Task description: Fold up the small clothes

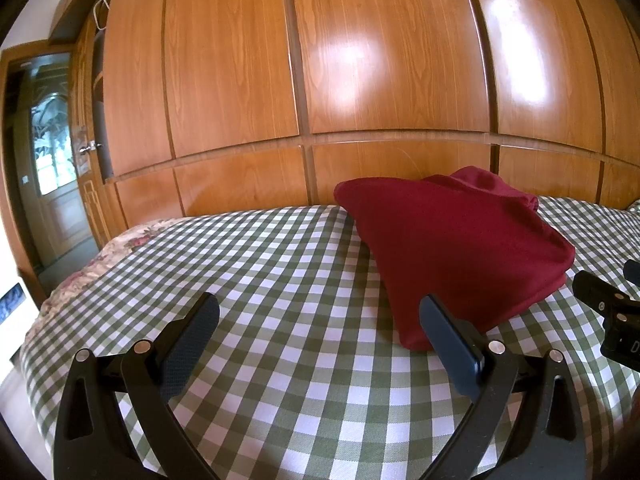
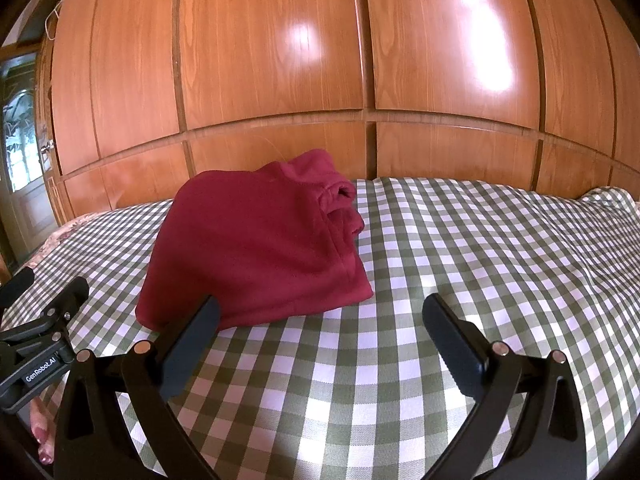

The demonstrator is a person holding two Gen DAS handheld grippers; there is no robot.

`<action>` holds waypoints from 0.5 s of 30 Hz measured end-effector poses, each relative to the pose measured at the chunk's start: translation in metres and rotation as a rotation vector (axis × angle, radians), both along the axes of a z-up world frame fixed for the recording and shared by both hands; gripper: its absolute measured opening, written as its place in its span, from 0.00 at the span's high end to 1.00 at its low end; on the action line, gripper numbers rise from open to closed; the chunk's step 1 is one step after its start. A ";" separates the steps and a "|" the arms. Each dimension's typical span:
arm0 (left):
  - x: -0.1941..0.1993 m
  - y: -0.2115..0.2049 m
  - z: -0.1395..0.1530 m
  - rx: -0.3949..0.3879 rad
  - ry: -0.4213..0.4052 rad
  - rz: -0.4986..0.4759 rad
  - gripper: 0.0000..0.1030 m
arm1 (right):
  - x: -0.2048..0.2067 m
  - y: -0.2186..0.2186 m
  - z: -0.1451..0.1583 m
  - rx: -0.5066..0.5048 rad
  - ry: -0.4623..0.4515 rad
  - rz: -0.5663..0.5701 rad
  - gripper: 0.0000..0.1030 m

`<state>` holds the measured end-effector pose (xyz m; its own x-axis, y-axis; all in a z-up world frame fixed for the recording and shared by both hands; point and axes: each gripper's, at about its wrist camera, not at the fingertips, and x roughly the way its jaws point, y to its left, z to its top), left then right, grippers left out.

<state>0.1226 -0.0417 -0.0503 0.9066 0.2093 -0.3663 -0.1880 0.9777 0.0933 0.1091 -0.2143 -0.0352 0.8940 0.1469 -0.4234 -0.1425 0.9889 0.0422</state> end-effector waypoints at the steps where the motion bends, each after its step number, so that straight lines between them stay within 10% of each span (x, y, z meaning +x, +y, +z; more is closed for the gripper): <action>1: 0.000 0.000 0.000 -0.001 0.001 -0.001 0.04 | 0.000 0.000 0.000 0.000 0.000 0.000 0.02; 15: 0.004 0.007 -0.005 -0.009 0.012 0.015 0.04 | 0.004 -0.001 -0.003 0.007 0.018 -0.002 0.02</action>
